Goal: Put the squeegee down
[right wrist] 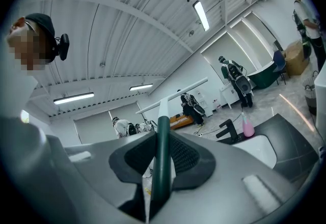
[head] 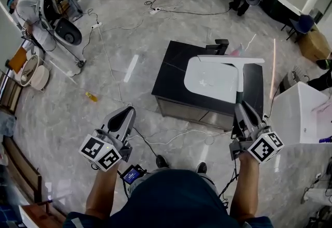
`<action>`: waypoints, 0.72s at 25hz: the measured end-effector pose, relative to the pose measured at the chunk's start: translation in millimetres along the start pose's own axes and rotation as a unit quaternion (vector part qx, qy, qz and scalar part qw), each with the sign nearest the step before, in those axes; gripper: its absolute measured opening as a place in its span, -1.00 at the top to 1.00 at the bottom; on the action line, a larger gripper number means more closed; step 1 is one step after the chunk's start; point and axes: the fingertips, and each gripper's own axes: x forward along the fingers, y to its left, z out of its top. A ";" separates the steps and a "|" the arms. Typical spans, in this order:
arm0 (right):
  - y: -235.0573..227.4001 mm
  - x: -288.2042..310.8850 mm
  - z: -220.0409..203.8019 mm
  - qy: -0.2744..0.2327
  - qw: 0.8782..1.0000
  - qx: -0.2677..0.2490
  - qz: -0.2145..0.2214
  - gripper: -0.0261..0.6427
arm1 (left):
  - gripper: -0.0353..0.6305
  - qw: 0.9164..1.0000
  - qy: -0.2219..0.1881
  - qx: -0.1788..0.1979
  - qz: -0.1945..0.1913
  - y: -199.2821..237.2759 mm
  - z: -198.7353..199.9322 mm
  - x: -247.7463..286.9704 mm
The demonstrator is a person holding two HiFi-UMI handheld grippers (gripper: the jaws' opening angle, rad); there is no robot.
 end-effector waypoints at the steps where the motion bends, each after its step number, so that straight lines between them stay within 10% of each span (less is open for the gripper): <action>1: 3.4 3.1 -1.1 -0.002 1.000 -0.001 -0.002 0.65 | 0.86 1.000 -0.001 0.001 -0.002 4.8 2.4 -1.5; 18: 40.8 40.0 -10.8 -0.001 1.000 -0.019 -0.023 0.65 | 0.86 0.999 -0.028 -0.019 -0.031 59.9 17.0 -7.6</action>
